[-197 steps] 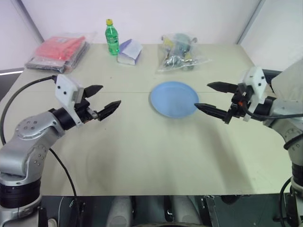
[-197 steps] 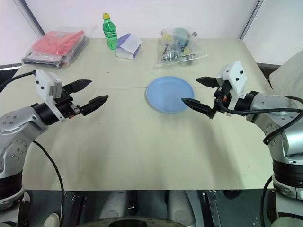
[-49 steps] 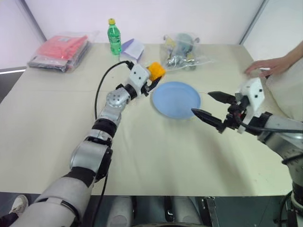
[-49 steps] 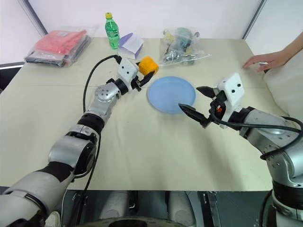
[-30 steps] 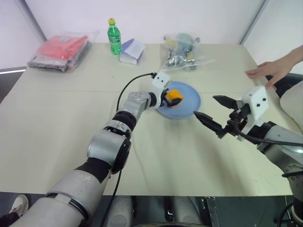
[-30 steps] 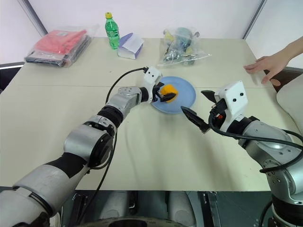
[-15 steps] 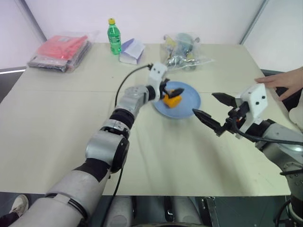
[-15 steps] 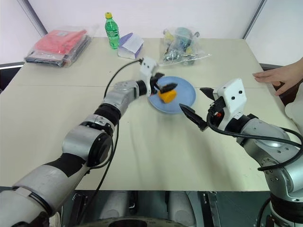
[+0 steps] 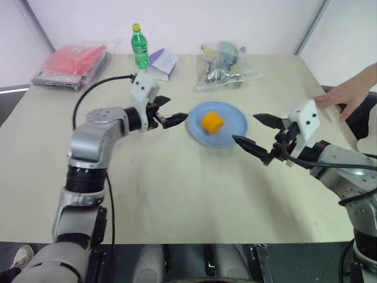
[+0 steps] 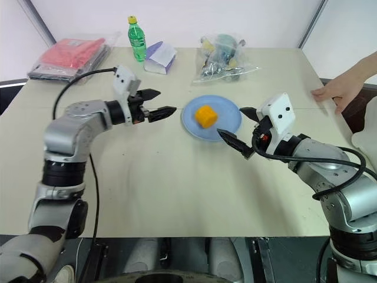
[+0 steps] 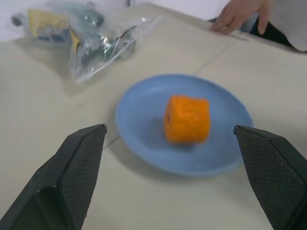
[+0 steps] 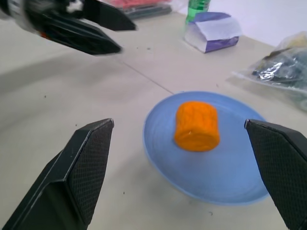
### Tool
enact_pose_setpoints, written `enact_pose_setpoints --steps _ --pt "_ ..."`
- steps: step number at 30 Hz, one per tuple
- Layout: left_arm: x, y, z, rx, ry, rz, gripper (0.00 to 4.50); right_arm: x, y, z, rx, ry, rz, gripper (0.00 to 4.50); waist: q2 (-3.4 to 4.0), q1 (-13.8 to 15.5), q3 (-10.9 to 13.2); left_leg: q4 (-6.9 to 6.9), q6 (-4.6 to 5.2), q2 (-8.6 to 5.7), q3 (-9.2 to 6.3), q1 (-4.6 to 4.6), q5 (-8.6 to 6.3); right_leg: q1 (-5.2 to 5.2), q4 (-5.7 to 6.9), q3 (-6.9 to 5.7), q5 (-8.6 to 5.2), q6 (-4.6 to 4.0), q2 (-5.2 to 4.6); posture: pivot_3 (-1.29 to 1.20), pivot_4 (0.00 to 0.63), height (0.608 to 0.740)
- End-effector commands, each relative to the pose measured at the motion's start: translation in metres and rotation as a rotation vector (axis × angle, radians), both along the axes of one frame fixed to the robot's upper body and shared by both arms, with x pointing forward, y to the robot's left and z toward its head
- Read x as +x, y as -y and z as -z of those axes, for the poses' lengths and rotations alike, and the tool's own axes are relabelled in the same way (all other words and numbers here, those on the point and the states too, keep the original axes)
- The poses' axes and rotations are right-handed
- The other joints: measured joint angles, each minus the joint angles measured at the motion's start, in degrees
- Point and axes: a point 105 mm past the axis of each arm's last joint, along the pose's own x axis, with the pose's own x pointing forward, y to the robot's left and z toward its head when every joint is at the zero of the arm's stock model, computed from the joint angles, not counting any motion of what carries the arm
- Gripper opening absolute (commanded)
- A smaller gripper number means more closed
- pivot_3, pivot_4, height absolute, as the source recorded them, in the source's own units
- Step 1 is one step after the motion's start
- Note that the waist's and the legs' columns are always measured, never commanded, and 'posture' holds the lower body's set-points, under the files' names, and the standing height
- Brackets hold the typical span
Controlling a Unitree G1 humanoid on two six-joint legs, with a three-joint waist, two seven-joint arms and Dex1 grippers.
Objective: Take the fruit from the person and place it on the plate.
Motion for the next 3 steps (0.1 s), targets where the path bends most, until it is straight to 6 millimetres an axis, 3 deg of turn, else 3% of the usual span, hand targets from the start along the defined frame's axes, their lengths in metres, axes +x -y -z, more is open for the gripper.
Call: enact_pose_setpoints --steps 1,3 --pt "-0.0182 -0.0075 -0.0242 -0.01 0.061 0.004 4.46 0.0 -0.0013 -0.0122 -0.01 0.057 -0.022 4.5 0.0 0.1 0.0 0.01 0.0 0.0 0.01 0.01 0.0 0.01 0.0 0.01 0.0 0.0 -0.01 0.0 0.15 0.731" --pt "-0.0222 -0.0132 -0.0263 -0.014 0.061 -0.02 4.46 0.0006 -0.0008 -0.012 -0.012 0.056 -0.026 4.5 0.0 0.1 0.0 0.01 0.0 -0.01 0.01 0.02 0.0 0.01 0.0 0.02 0.0 0.0 -0.01 0.0 0.15 0.731"
